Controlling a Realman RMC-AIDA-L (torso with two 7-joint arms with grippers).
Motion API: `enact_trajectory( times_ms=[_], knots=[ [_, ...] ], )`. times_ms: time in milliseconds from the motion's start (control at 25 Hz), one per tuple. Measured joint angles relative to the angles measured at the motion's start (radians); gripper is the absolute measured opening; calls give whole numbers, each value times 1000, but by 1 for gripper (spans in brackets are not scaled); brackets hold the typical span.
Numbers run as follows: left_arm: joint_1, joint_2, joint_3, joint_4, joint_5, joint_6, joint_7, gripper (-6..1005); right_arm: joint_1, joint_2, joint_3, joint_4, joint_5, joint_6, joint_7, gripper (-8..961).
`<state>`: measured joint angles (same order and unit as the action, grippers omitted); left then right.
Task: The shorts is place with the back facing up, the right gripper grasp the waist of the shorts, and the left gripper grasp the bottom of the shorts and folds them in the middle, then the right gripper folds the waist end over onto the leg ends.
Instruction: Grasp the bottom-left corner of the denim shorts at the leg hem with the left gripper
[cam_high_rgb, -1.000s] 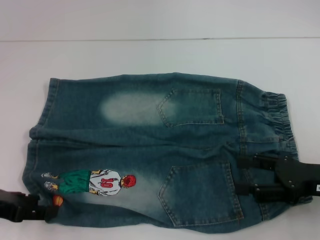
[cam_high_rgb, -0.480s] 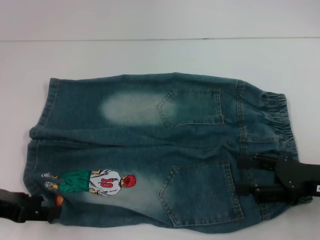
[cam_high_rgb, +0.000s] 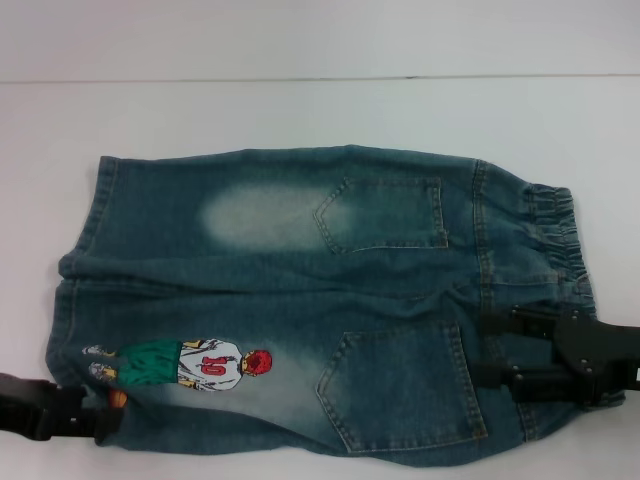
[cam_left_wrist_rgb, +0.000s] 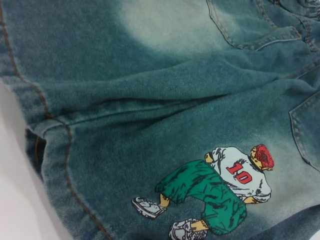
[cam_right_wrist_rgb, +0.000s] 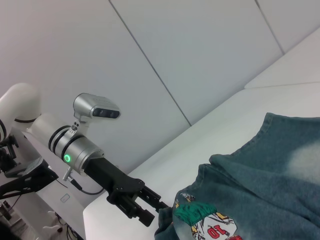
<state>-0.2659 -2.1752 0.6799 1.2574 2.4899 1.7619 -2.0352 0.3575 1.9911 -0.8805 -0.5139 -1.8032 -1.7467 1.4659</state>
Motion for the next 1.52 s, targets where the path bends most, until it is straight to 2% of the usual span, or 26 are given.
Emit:
enact_trajectory(
  times_ms=[600, 1280, 1520],
  knots=[
    [-4, 0, 6, 2, -1, 6, -8, 756, 1, 2, 6, 0, 0, 2, -5, 944],
    [7, 0, 61, 17, -40, -8, -30, 756, -3, 2, 14, 0, -5, -1, -1, 943],
    [20, 0, 68, 36, -61, -12, -33, 686, -5, 2, 14, 0, -5, -2, -1, 942]
  ],
)
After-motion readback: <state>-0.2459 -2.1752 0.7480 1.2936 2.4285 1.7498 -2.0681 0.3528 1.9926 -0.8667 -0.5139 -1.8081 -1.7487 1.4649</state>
